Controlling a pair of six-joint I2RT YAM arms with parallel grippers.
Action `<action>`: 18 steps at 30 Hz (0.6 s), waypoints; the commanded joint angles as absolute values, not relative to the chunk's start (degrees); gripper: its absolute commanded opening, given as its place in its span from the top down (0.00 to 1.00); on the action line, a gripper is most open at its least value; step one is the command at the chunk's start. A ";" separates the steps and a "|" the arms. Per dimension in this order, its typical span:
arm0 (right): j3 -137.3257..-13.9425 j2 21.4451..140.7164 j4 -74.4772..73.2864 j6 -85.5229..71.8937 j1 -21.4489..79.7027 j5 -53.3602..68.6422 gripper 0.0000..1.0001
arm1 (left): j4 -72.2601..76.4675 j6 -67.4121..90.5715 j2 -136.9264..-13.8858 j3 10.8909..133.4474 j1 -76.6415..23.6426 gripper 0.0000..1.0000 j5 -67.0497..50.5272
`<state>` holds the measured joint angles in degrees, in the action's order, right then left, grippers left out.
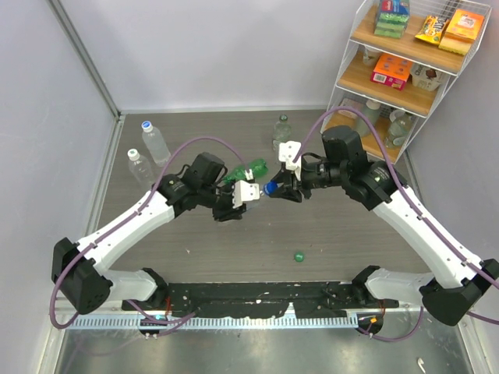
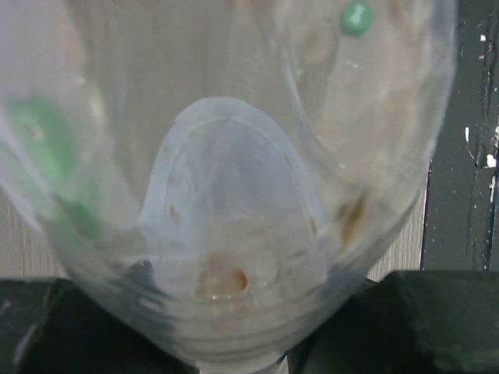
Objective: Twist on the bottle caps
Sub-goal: Screw the bottle cap onto the plastic bottle.
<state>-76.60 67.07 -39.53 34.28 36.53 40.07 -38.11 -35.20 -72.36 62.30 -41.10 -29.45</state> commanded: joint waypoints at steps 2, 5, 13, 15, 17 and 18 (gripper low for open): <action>-79.00 72.59 -42.00 31.64 37.88 38.49 0.99 | -40.22 -43.05 -73.55 74.07 -45.26 0.98 -34.55; -80.59 74.18 -49.53 38.19 38.75 40.60 0.99 | -45.34 -48.85 -74.79 76.29 -45.35 0.99 -35.24; -81.12 74.08 -48.43 32.97 39.99 36.04 0.99 | -46.50 -50.89 -74.27 77.08 -45.35 0.99 -37.27; -81.56 75.23 -49.04 31.12 40.34 35.16 0.99 | -46.41 -51.07 -74.09 77.34 -45.61 0.99 -36.04; -80.95 75.76 -48.00 28.14 41.31 32.36 0.99 | -46.14 -50.37 -74.35 77.78 -45.70 0.99 -35.60; -80.77 76.02 -47.12 25.69 41.66 31.73 0.99 | -46.06 -50.10 -74.53 78.04 -45.70 0.99 -35.68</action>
